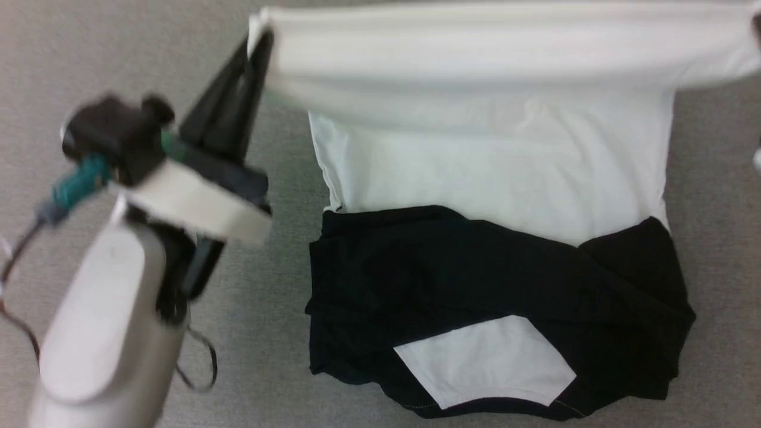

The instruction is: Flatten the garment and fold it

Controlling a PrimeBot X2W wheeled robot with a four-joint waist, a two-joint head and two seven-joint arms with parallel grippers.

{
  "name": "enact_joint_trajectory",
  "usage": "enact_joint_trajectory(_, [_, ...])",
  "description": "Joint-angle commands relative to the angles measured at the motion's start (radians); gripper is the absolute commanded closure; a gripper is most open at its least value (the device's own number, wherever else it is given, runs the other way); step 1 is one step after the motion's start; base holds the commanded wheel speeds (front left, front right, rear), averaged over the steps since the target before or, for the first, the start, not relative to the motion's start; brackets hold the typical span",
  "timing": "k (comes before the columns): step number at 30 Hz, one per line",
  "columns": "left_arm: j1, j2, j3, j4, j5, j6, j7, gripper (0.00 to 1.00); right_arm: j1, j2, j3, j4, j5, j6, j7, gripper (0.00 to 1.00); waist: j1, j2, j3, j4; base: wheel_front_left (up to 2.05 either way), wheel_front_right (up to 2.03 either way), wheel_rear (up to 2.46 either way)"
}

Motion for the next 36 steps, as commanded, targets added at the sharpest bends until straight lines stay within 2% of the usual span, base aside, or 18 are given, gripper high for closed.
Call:
enact_joint_trajectory(1, [0.043, 0.007, 0.006, -0.026, -0.007, 0.015, -0.016, 1.00, 0.045, 0.010, -0.012, -0.024, 0.006, -0.002, -0.009, 1.00, 0.0003, -0.0001, -0.080, 0.009, 0.00, 0.00, 0.00])
enact_joint_trajectory(12, [0.410, 0.024, -0.008, -0.225, -0.003, 0.083, -0.092, 1.00, 0.406, 0.115, -0.102, -0.297, 0.037, -0.002, -0.007, 1.00, 0.0003, -0.0001, -0.166, -0.011, 0.00, 0.00, 0.00])
enact_joint_trajectory(20, [0.595, 0.001, -0.066, -0.211, -0.006, 0.100, -0.146, 1.00, 0.604, 0.174, -0.138, -0.379, 0.051, -0.002, 0.020, 1.00, 0.0003, -0.0001, -0.186, -0.022, 0.00, 0.00, 0.00])
enact_joint_trajectory(28, [0.672, -0.009, -0.117, -0.075, -0.043, 0.052, -0.172, 1.00, 0.755, 0.182, -0.128, -0.337, 0.068, -0.002, 0.030, 1.00, 0.0003, -0.0001, -0.197, -0.020, 0.00, 0.00, 0.00])
enact_joint_trajectory(36, [0.668, 0.004, -0.150, 0.041, -0.066, 0.010, -0.159, 1.00, 0.799, 0.152, -0.061, -0.275, 0.079, -0.002, 0.018, 1.00, 0.0003, -0.0001, -0.202, -0.028, 0.00, 0.00, 0.00])
